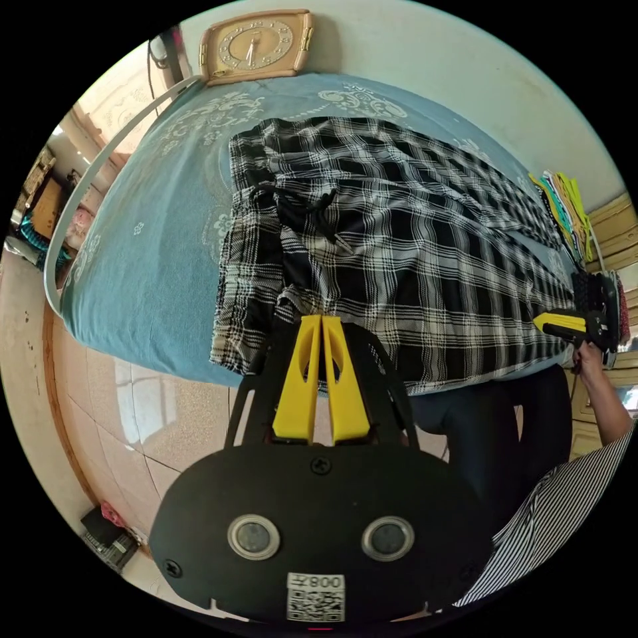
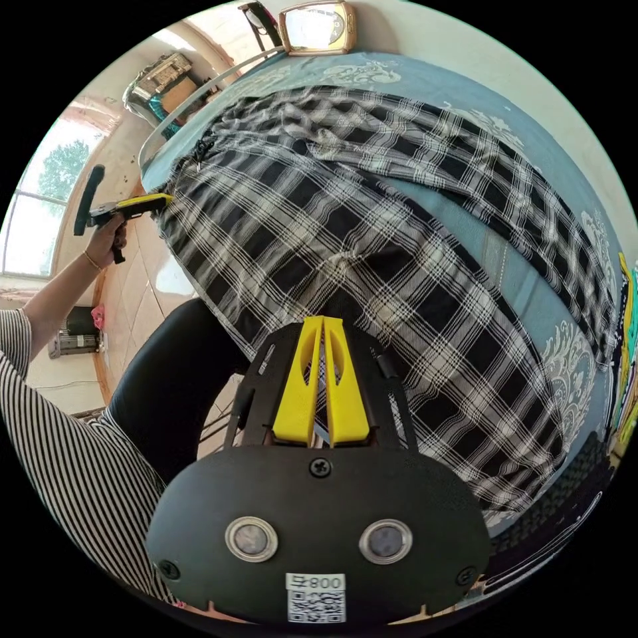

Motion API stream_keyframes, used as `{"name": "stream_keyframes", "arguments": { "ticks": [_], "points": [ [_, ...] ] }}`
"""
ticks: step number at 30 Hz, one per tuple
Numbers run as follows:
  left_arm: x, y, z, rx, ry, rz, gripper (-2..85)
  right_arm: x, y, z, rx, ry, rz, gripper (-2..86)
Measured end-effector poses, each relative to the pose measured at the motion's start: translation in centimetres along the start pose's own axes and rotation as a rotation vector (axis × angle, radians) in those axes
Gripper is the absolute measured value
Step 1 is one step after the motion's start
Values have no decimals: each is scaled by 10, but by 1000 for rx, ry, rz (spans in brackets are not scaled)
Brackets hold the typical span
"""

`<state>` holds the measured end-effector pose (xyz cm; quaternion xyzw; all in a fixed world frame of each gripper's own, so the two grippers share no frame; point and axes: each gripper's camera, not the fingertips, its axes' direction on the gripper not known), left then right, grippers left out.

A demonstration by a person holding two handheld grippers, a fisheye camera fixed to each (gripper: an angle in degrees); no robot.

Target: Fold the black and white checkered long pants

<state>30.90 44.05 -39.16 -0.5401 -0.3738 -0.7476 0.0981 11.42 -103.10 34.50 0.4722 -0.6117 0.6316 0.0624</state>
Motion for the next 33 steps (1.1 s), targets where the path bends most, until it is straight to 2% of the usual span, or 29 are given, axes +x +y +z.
{"name": "stream_keyframes", "arguments": {
  "ticks": [4,10,13,15,18,20,22,23,24,29,33],
  "points": [
    [16,-10,-4,-41,-55,44,3,-26,-5,-1,-51,125,-66,1],
    [50,-20,-9,-63,-231,119,3,-48,9,-4,4,259,-106,1],
    [48,-23,-24,-74,-223,-2,2,-43,16,-12,27,233,-69,1],
    [51,-13,-44,28,-156,-56,2,-38,17,-20,-7,216,-30,1],
    [65,1,-55,108,-77,-80,2,-30,39,-44,96,178,20,1],
    [76,2,-43,63,-44,-36,2,-19,54,-50,120,174,72,1],
    [86,-5,-18,-46,-62,-19,2,0,66,-39,55,139,121,2],
    [87,-5,-20,-10,-68,-8,2,4,69,-35,34,132,125,2],
    [88,-9,-19,-12,-71,-9,2,10,75,-38,94,109,118,2],
    [89,-29,-22,-81,-66,7,2,31,71,-46,46,72,109,1],
    [91,-28,-41,21,-23,-48,2,46,78,-60,68,63,125,1]
  ]
}}
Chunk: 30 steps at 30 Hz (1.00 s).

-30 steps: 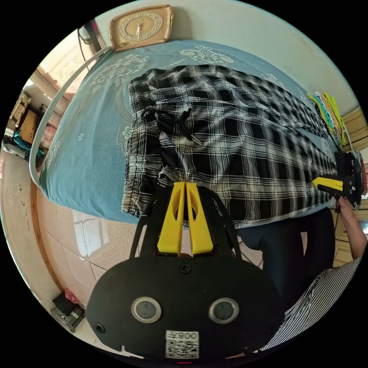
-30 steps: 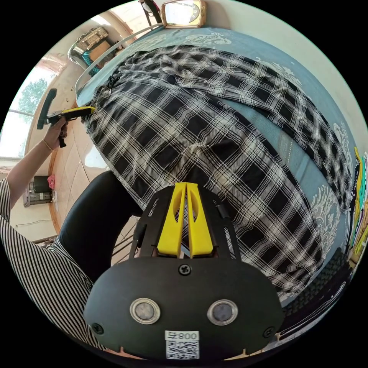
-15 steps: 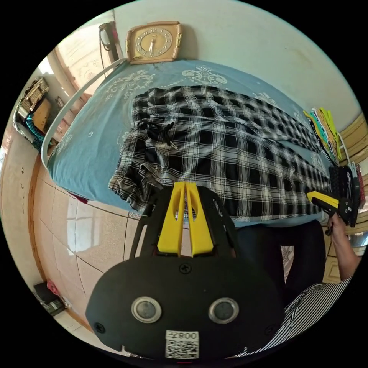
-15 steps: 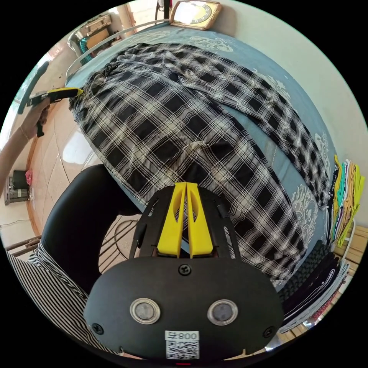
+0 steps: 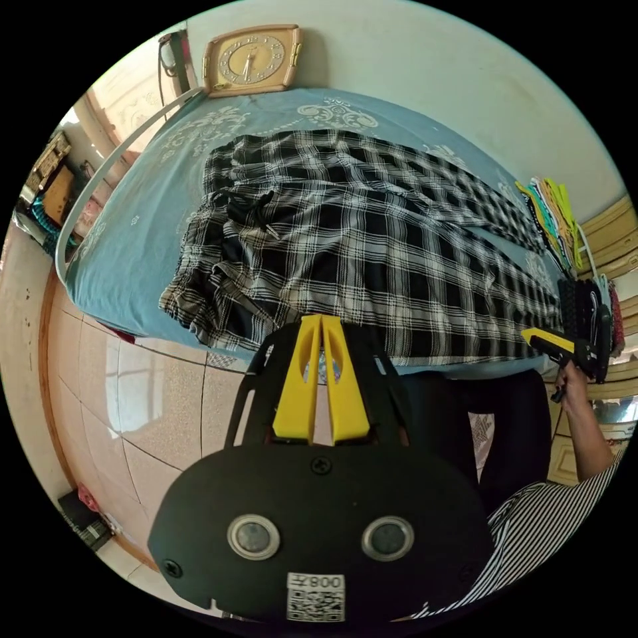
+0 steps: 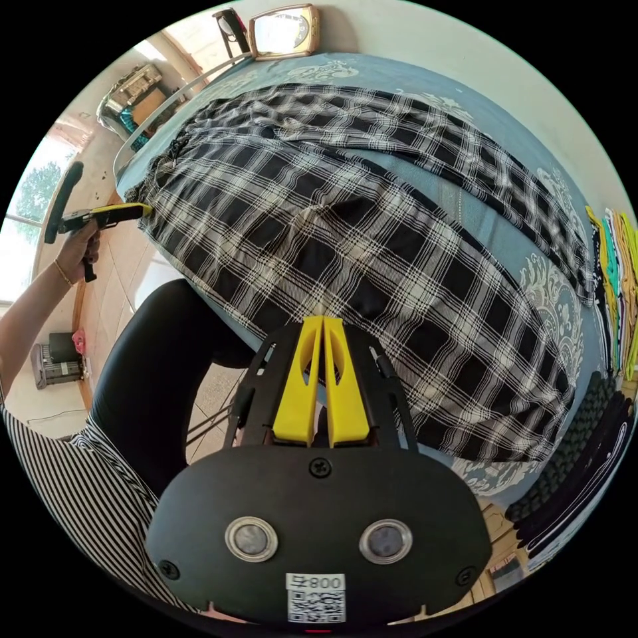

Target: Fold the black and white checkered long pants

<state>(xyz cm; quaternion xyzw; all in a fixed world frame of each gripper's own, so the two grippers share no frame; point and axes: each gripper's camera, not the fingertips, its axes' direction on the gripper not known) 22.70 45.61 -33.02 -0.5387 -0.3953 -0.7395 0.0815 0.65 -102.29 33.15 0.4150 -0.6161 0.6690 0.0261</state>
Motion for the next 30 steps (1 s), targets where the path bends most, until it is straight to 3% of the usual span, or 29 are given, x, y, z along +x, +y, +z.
{"name": "stream_keyframes", "arguments": {
  "ticks": [3,7,13,17,22,30],
  "points": [
    [12,0,-5,22,77,43,2,33,18,-24,72,28,91,1],
    [46,-13,-3,7,75,182,1,125,64,-60,159,68,370,1],
    [79,-49,22,-86,38,260,1,211,93,-72,108,107,525,2],
    [78,-85,11,-2,116,277,3,223,65,-80,152,70,451,4],
    [57,-178,1,68,135,267,9,233,-35,-96,199,-30,220,16],
    [25,-311,24,37,55,292,35,208,-205,-105,219,-62,-133,56]
  ]
}}
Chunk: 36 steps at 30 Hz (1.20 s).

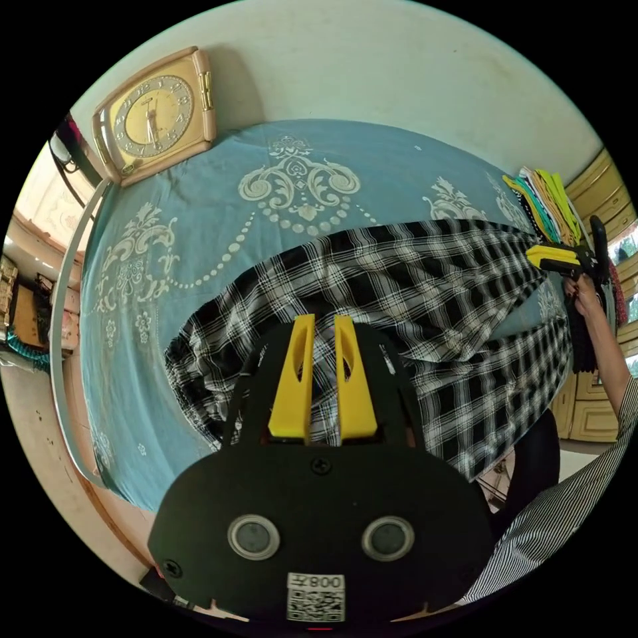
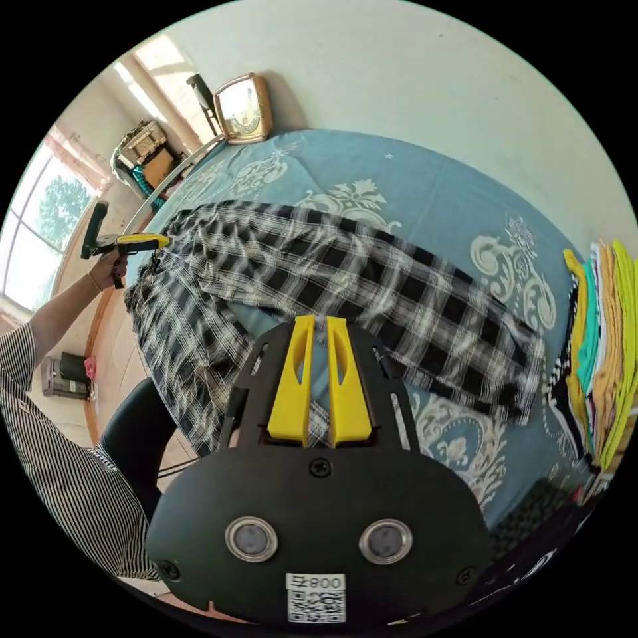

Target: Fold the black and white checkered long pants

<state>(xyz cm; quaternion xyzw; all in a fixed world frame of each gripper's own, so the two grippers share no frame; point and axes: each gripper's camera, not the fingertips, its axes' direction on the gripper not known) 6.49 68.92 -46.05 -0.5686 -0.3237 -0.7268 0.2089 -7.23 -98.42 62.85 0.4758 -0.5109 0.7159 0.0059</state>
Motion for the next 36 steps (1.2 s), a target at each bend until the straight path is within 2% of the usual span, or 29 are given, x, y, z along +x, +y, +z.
{"name": "stream_keyframes", "arguments": {
  "ticks": [8,13,17,23,29,32,36],
  "points": [
    [-56,-71,18,-45,-108,-2,59,-10,-123,38,-22,-48,-173,77],
    [-66,-104,31,-89,-180,75,65,-18,-179,62,-82,-38,-252,83],
    [-68,-117,49,-170,-190,123,65,-22,-198,80,-161,-25,-286,88],
    [-72,-117,46,-130,-134,143,60,-44,-218,91,-185,-17,-329,88],
    [-73,-107,40,-109,-128,136,31,-81,-233,105,-243,71,-390,84],
    [-75,-101,36,-111,-99,113,14,-90,-237,104,-249,66,-386,72],
    [-68,-88,26,-128,-164,104,7,-102,-240,99,-271,34,-350,26]
  ]
}}
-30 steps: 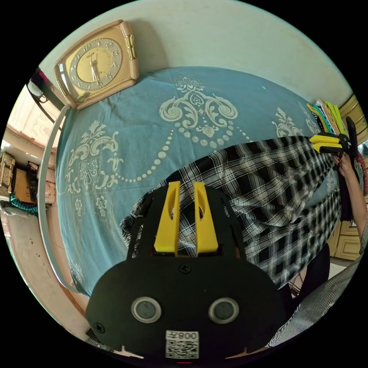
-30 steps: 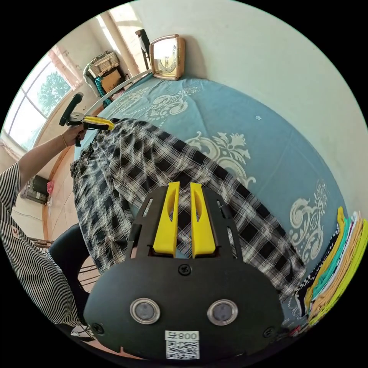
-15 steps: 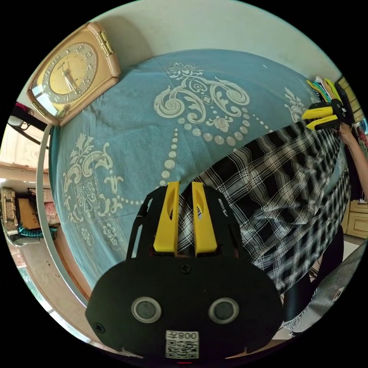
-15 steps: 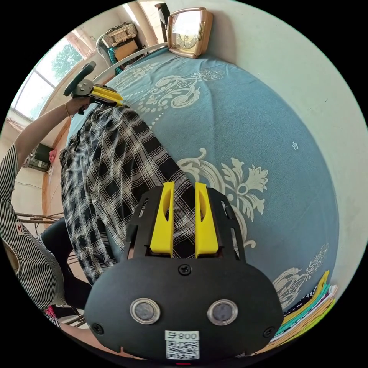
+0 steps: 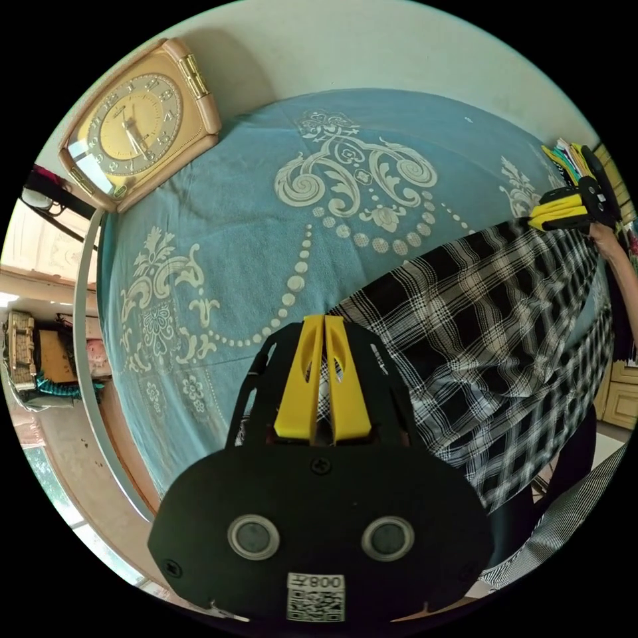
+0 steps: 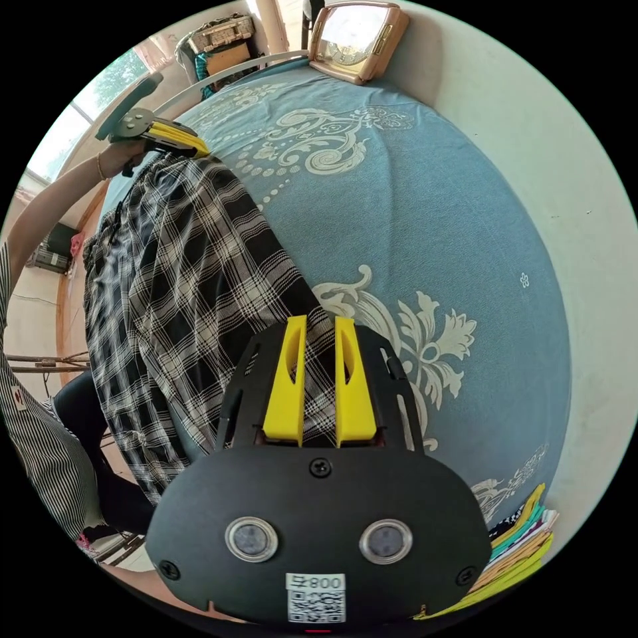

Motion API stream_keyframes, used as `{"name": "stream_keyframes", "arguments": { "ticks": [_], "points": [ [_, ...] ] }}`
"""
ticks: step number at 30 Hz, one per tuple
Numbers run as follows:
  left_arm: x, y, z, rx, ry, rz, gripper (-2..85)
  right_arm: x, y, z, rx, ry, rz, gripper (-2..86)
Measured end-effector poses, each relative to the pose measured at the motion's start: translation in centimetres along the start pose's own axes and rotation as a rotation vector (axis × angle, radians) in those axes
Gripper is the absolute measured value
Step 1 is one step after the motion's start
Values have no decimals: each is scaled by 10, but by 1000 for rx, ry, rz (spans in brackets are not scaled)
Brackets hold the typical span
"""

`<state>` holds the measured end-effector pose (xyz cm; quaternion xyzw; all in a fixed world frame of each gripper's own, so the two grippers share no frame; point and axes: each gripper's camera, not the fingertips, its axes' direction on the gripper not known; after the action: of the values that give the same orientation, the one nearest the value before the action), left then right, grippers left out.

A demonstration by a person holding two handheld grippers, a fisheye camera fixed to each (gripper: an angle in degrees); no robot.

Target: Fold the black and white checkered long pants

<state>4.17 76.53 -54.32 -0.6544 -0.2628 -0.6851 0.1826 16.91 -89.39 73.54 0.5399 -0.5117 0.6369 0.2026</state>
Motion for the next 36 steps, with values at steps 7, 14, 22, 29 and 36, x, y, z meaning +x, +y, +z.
{"name": "stream_keyframes", "arguments": {
  "ticks": [7,14,22,29,36],
  "points": [
    [0,52,-47,82,-32,-36,4,-40,13,-31,64,18,25,10],
    [11,138,-100,183,-13,-55,3,-111,49,-78,161,66,17,7],
    [52,297,-155,314,30,-121,3,-235,117,-102,174,152,-19,6],
    [99,415,-148,276,37,-205,3,-319,171,-90,137,131,29,6],
    [127,496,-118,164,48,-245,3,-388,199,-56,33,125,43,6]
  ]
}}
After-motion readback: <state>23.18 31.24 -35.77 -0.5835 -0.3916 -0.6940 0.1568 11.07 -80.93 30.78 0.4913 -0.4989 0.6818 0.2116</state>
